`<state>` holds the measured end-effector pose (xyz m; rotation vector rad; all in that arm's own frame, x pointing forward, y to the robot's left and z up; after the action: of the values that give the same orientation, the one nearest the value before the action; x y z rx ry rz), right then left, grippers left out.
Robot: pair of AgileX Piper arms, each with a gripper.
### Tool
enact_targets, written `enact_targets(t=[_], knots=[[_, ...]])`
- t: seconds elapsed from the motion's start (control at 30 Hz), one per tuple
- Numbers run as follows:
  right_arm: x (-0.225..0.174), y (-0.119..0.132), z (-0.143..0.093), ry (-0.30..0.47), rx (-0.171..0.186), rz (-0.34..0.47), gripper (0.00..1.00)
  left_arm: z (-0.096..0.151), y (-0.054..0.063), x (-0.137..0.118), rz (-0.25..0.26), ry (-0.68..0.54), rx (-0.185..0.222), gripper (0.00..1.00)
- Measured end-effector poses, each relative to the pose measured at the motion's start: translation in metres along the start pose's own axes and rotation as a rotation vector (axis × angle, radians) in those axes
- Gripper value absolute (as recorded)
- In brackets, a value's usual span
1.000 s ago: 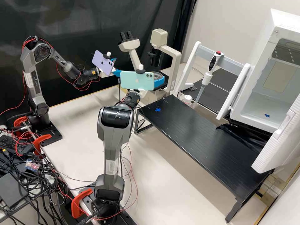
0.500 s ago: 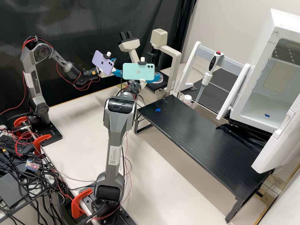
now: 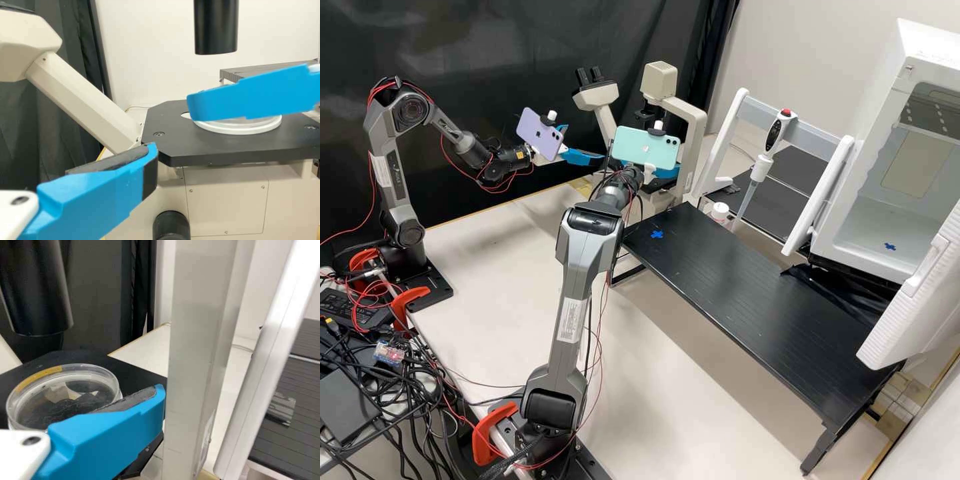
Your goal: Move the petri dish to the bench
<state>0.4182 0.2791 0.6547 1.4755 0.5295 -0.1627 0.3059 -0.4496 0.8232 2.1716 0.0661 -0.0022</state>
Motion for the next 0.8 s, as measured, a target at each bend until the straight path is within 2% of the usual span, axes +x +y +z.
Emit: enact_targets(t=[0.27,0.5,0.6,0.63,0.8], knots=[[0.009,-0.012,0.005,-0.032,-0.031,-0.028,1.0,0.0,0.0,0.0,0.0,0.0,0.0,1.0],[0.013,-0.021,0.008,-0.06,-0.01,-0.049,1.0,0.0,0.0,0.0,0.0,0.0,0.0,1.0],[0.013,-0.021,0.008,-0.06,-0.014,-0.049,1.0,0.0,0.0,0.0,0.0,0.0,0.0,1.0],[0.013,-0.021,0.008,-0.06,-0.014,-0.051,0.0,0.0,0.0,0.0,0.0,0.0,0.0,1.0],[0.013,-0.019,0.011,-0.066,-0.011,-0.054,0.0,0.0,0.0,0.0,0.0,0.0,0.0,1.0]])
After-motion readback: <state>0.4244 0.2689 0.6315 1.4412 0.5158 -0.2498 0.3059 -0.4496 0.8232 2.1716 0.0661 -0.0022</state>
